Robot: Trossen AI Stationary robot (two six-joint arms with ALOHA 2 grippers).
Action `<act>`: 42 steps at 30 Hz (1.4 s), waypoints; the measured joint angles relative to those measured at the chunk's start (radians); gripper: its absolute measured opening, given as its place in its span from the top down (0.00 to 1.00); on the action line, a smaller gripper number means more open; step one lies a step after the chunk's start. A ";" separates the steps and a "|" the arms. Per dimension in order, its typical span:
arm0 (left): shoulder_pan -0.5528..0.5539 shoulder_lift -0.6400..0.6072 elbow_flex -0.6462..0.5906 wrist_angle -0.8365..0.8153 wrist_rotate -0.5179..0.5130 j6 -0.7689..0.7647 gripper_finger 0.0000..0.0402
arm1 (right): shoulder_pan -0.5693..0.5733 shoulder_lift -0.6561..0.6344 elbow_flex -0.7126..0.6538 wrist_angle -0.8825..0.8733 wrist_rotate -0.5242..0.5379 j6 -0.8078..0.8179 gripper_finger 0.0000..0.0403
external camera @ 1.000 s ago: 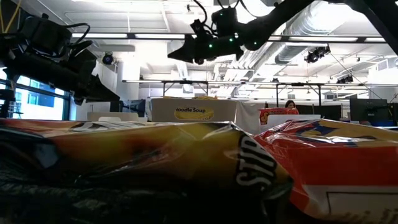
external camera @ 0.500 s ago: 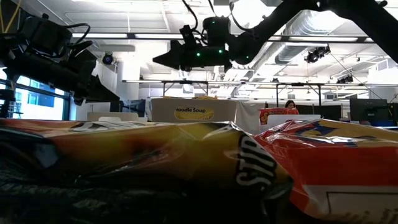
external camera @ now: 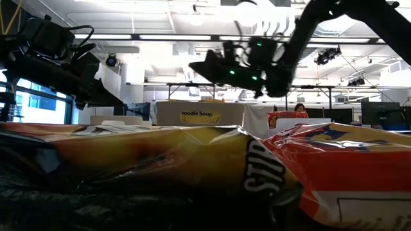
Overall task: Sort Maruchan noodles
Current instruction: Put the black noodle pack into the white bin
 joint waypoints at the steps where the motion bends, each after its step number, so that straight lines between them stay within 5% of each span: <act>1: 0.000 0.000 0.000 0.000 0.000 -0.001 1.00 | 0.003 -0.013 -0.039 0.034 0.013 0.002 1.00; 7: 0.000 0.000 0.018 -0.065 0.099 -0.089 1.00 | 0.021 -0.141 -0.225 0.049 0.032 0.004 1.00; 13: -0.045 0.000 0.060 -0.196 0.206 -0.102 0.98 | 0.027 -0.418 -0.405 -0.059 0.040 -0.060 1.00; 22: -0.270 0.000 0.061 -0.286 0.204 -0.123 0.78 | 0.082 -0.816 -0.551 -0.425 0.353 -0.213 0.96; 29: -0.495 0.000 0.119 -0.319 0.033 -0.085 0.65 | 0.122 -0.874 -0.569 -0.470 0.428 -0.272 0.87; 36: -0.683 0.052 0.276 -0.429 -0.204 0.031 0.63 | 0.121 -0.871 -0.569 -0.486 0.429 -0.272 0.81; 42: -0.733 0.198 0.432 -0.713 -0.279 -0.184 0.63 | 0.121 -0.871 -0.569 -0.524 0.429 -0.269 0.79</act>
